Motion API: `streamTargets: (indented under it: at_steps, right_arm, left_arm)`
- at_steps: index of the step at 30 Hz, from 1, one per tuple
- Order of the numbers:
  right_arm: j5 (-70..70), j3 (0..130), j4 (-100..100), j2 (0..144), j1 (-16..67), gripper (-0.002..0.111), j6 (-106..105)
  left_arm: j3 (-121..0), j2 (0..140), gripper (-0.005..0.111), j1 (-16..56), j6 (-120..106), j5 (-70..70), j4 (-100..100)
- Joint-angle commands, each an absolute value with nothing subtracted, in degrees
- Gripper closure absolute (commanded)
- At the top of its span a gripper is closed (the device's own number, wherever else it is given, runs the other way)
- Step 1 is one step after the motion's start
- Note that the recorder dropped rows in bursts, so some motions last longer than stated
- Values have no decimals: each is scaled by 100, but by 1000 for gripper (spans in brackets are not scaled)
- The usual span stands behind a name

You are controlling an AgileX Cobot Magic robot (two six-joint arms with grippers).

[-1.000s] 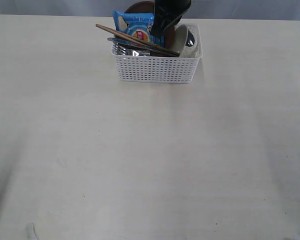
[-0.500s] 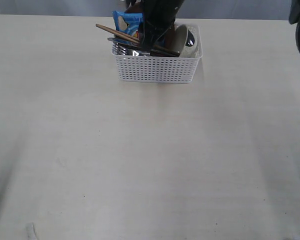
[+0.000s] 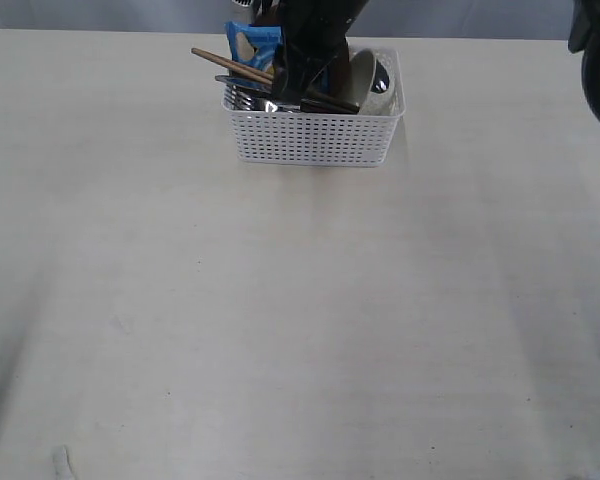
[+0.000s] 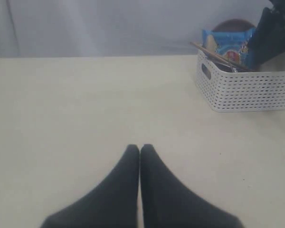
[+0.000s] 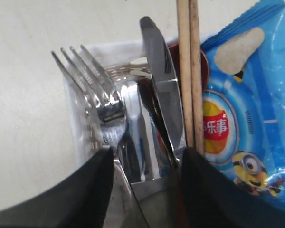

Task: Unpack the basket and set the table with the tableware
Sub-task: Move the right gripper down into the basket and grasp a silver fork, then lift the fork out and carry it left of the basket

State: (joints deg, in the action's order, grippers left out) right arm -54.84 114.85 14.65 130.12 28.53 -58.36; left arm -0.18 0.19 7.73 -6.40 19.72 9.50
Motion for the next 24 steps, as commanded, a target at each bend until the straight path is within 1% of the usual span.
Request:
streamTargets:
  at_steps: [1,15,16,18,22,24]
  right_arm:
    - [-5471,11518,1493,13149,2811,64,-5896]
    - [-5556,11518,1505,13469,2811,65,-5941]
    - [-5556,11518,1505,13473,2811,68,-5941]
    - [-5512,11518,1487,13473,2811,77,-5941]
    - [-5433,11518,1491,13473,2811,107,-5941]
    - [-5433,11518,1491,13473,2811,109,-5941]
  left_arm:
    - [0,0,107,817,-634,1962,949]
    - [0,0,107,817,-634,1962,949]
    - [0,0,107,817,-634,1962,949]
    - [0,0,107,817,-634,1962,949]
    - [0,0,107,817,-634,1962,925]
    - [0,0,107,817,-634,1962,925]
